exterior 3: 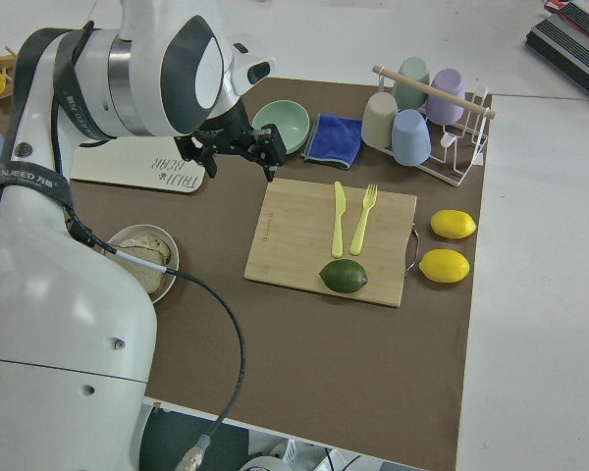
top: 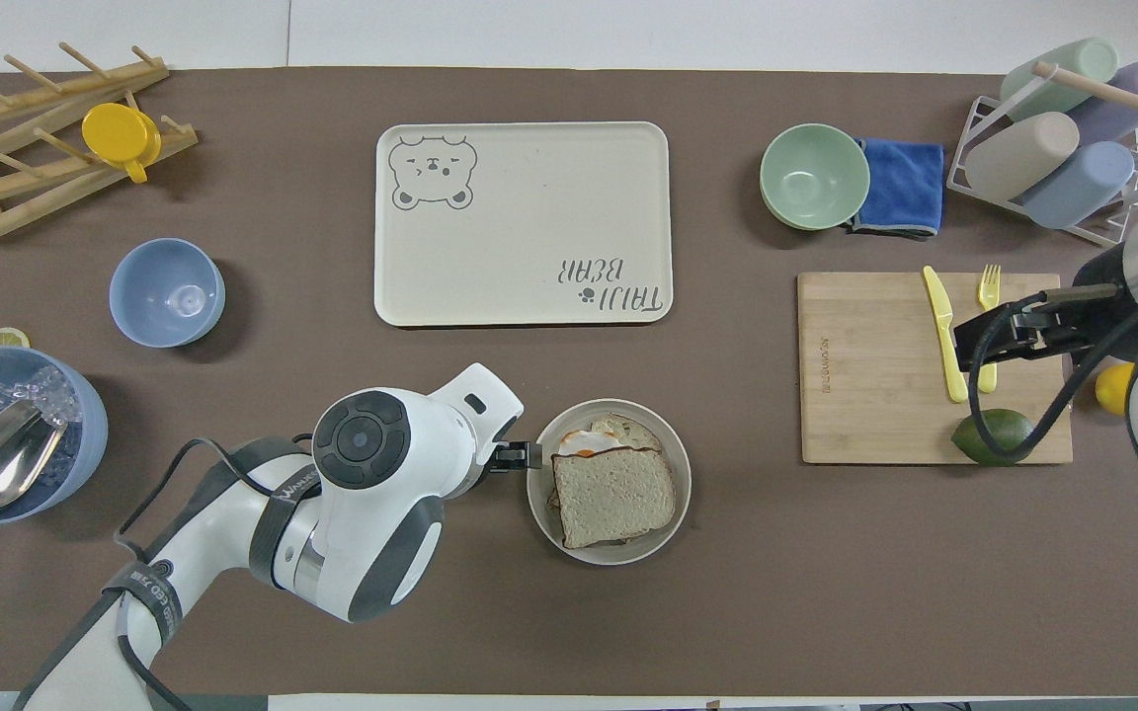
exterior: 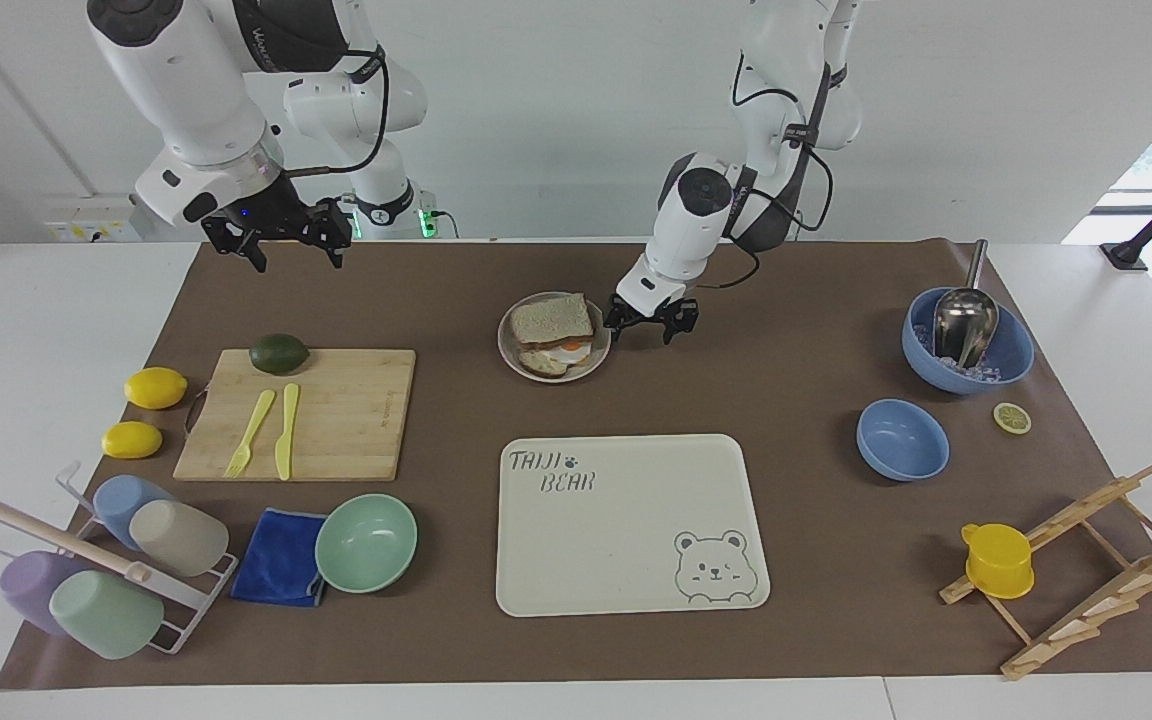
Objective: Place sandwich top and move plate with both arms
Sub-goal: 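Grasp the rim of the white plate with the left gripper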
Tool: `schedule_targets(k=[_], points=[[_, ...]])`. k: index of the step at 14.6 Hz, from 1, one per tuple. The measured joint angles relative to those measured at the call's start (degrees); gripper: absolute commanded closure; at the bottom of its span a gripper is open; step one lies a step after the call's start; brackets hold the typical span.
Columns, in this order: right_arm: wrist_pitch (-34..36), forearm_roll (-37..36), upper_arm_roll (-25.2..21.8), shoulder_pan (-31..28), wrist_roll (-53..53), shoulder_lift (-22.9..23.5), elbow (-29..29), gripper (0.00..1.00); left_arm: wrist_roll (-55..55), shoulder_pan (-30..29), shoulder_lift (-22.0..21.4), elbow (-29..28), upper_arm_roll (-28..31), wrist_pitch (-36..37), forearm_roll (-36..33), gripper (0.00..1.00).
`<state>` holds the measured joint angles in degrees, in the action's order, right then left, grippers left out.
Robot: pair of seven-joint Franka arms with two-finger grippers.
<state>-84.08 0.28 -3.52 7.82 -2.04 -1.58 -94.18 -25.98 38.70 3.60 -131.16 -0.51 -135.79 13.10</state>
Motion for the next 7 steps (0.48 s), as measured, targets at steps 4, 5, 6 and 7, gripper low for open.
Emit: schedule_targets(k=[4, 5, 6, 7], points=[[0.1, 0.0, -0.2, -0.1, 0.0, 0.0, 0.0, 0.0, 0.0, 1.8, 1.3, 0.0, 0.0, -1.2, 1.7, 0.19], [0.1, 0.0, -0.2, -0.1, 0.0, 0.0, 0.0, 0.0, 0.0, 2.3, 1.4, -0.1, 0.0, -1.7, 2.2, 0.2], [0.1, 0.0, -0.3, -0.2, 0.0, 0.0, 0.0, 0.0, 0.0, 2.6, 1.5, -0.1, 0.0, -1.9, 2.5, 0.26], [0.1, 0.0, -0.3, -0.3, 0.0, 0.0, 0.0, 0.0, 0.0, 2.8, 1.6, -0.1, 0.0, -2.0, 2.6, 0.31]])
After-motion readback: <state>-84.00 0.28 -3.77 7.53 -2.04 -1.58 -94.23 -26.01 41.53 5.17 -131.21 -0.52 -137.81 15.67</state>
